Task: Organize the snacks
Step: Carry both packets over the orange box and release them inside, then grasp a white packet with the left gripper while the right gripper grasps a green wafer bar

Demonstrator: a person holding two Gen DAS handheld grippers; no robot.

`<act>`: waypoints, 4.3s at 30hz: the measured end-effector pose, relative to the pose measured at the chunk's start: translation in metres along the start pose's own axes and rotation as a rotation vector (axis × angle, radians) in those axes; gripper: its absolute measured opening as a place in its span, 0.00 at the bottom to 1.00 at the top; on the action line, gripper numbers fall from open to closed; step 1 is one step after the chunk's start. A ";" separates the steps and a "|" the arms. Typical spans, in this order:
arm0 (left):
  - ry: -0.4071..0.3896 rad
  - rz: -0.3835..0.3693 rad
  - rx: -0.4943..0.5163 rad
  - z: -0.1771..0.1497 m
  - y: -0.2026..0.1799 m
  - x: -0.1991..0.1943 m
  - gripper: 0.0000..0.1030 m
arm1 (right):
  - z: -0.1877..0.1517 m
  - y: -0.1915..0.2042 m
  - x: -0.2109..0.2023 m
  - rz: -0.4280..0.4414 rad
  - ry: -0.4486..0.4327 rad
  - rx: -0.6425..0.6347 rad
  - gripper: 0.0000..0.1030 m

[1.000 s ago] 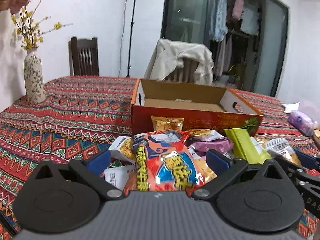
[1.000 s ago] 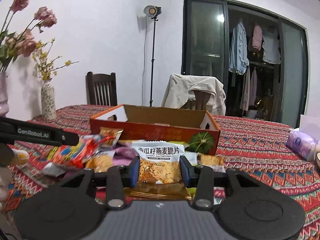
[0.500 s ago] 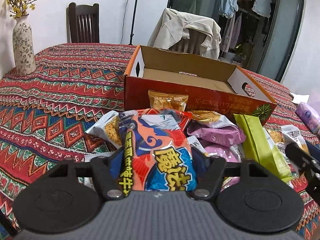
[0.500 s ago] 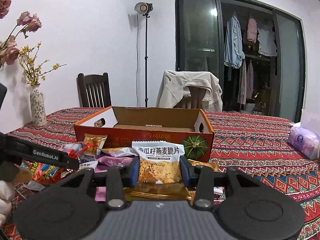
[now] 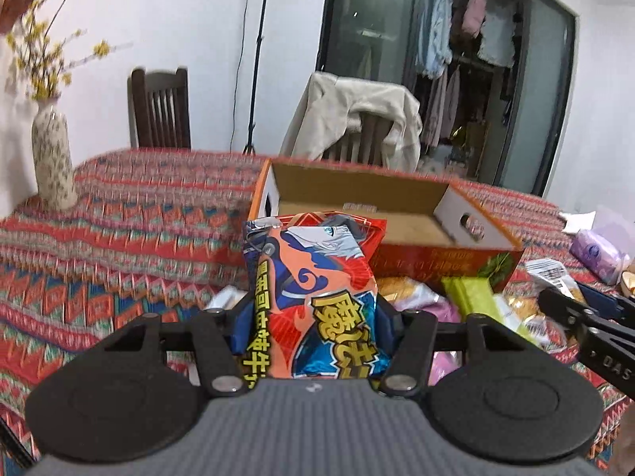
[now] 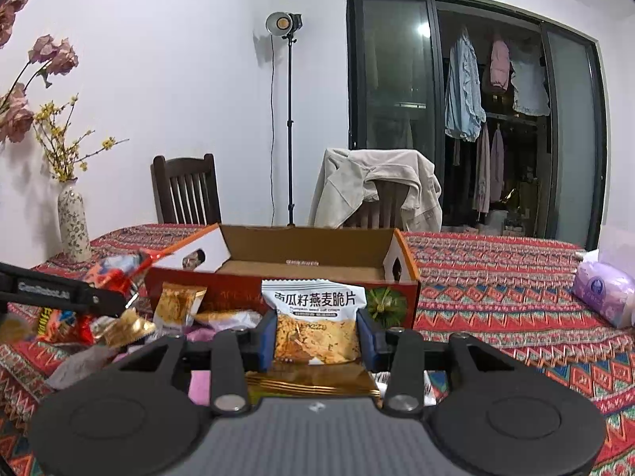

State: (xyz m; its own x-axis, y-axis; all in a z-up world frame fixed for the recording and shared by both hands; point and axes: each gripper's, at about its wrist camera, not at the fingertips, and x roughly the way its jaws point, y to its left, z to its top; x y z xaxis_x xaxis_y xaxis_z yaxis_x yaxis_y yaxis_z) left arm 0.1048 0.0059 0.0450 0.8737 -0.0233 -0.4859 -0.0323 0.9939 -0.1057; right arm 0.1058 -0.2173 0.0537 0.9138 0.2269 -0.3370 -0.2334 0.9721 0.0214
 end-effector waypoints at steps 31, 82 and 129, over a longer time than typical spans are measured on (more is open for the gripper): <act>-0.148 0.069 -0.022 0.099 -0.031 0.126 0.57 | 0.090 -0.037 0.172 -0.018 0.032 0.110 0.39; -0.218 0.059 0.031 0.081 -0.017 0.060 1.00 | 0.080 -0.026 0.077 0.003 -0.019 0.014 1.00; 0.063 0.123 -0.048 -0.046 0.060 0.012 1.00 | -0.018 0.019 0.057 -0.060 0.208 -0.041 0.31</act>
State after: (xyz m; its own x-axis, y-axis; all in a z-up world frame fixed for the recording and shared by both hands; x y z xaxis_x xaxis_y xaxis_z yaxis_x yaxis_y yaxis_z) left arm 0.0914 0.0600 -0.0071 0.8293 0.0903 -0.5514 -0.1620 0.9833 -0.0826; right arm 0.1479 -0.1868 0.0176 0.8391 0.1477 -0.5235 -0.1981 0.9793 -0.0412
